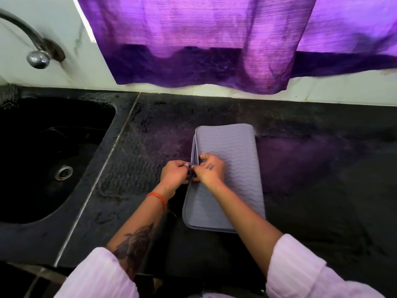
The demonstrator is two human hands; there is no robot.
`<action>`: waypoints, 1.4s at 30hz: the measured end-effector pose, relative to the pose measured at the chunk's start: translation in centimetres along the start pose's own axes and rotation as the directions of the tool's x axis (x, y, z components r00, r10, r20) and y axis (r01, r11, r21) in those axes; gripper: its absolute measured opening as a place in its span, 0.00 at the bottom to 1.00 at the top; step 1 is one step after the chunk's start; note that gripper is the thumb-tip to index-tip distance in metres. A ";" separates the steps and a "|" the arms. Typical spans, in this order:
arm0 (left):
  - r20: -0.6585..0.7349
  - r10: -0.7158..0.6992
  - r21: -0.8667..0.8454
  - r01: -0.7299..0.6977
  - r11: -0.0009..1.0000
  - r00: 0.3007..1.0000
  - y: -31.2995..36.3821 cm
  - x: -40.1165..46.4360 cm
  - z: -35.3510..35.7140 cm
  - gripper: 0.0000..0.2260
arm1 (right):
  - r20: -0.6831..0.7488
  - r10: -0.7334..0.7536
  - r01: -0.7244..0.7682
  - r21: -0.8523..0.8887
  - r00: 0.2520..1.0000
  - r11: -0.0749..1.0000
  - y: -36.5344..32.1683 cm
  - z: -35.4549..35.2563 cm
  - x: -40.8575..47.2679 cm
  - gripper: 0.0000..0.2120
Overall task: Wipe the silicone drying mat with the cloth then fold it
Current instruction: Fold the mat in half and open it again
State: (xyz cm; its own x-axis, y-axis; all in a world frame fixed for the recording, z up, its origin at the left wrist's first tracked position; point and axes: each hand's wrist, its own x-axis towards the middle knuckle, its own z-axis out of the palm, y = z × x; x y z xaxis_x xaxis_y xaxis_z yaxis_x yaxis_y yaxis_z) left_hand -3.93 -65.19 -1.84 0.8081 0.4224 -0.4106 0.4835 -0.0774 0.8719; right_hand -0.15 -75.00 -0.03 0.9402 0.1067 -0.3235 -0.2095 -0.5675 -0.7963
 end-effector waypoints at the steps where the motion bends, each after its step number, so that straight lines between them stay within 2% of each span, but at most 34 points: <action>1: 0.009 0.004 0.012 -0.004 1.000 1.000 0.1 0.0 -0.1 0.08 | -0.015 -0.022 0.021 -0.054 1.000 0.998 0.1 0.2 -0.1 0.19; 3: 0.020 0.013 0.046 -0.014 0.999 1.000 0.3 0.0 -0.2 0.07 | 0.026 -0.043 0.045 -0.087 0.999 0.995 0.3 0.1 -0.1 0.19; 4: 0.025 0.020 0.058 -0.021 0.998 0.999 0.4 0.0 -0.2 0.06 | 0.074 -0.023 0.027 -0.049 0.997 0.998 0.3 -0.1 -0.1 0.19; 6: 0.037 0.023 0.068 -0.026 0.997 0.999 0.4 0.2 -0.2 0.06 | 0.167 0.021 -0.041 0.121 0.986 0.992 0.4 -1.2 -0.1 0.17; 7: 0.043 0.024 0.072 -0.027 0.997 0.999 0.4 0.3 -0.2 0.06 | 0.155 0.017 -0.046 0.179 0.988 0.983 0.6 -2.0 -0.1 0.16; 8: 0.045 0.021 0.075 -0.024 0.997 0.999 0.5 0.4 -0.3 0.06 | 0.086 -0.016 0.000 0.187 0.996 0.982 0.7 -3.1 -0.2 0.16; 10: 0.044 0.020 0.090 -0.024 0.996 0.999 0.6 0.7 -0.3 0.04 | -0.156 -0.071 0.082 0.064 0.985 0.995 1.4 -6.2 -0.4 0.15; 12: 0.047 0.026 0.108 -0.031 0.994 0.999 0.8 0.7 -0.2 0.05 | -0.367 -0.048 0.024 -0.067 0.929 0.997 2.7 -9.7 -0.7 0.16; 13: 0.047 0.030 0.120 -0.035 0.992 0.998 1.0 0.7 -0.1 0.06 | -0.400 -0.013 -0.029 -0.099 0.916 0.995 3.5 -11.2 -0.9 0.18; 15: 0.043 0.037 0.152 -0.044 0.987 0.998 1.5 0.7 0.0 0.05 | -0.269 0.138 -0.151 -0.028 0.953 0.988 5.2 -13.0 -1.0 0.23; 17: 0.052 0.031 0.188 -0.041 0.981 0.998 2.1 0.7 0.1 0.05 | 0.001 0.254 -0.251 0.146 0.967 0.957 6.0 -13.5 -1.4 0.22; 19: 0.074 0.015 0.227 -0.032 0.973 0.997 2.7 0.7 0.2 0.08 | 0.157 0.247 -0.273 0.175 0.956 0.946 6.4 -13.8 -1.6 0.18; 23: 0.172 -0.010 0.256 -0.035 0.966 0.985 4.4 0.4 -0.1 0.10 | 0.157 0.161 -0.190 0.186 0.974 0.964 6.3 -14.3 -1.3 0.15; 28: 0.171 -0.014 0.048 0.006 0.999 0.985 5.2 -1.1 -0.8 0.09 | 0.157 0.038 -0.071 0.210 0.987 0.975 4.4 -15.0 -1.3 0.11; 35: -0.033 -0.023 -0.270 0.013 0.963 0.999 2.4 -5.3 -3.0 0.10 | 0.279 -0.149 0.126 0.096 0.949 0.987 -1.1 -13.6 0.0 0.16; 42: -0.260 -0.119 -0.444 -0.009 0.896 0.958 -0.9 -9.0 -5.0 0.13 | 0.461 -0.219 0.272 -0.051 0.860 0.961 -7.1 -7.4 1.7 0.19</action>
State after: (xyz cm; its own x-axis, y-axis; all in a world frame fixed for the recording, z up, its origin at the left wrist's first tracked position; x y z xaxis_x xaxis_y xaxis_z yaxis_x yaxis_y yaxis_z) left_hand -13.35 -64.41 2.40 0.6293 0.6487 -0.4280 0.2765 0.3277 0.9034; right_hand 4.92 -76.86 8.86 0.7308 0.5923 -0.3392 0.0683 -0.5579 -0.8271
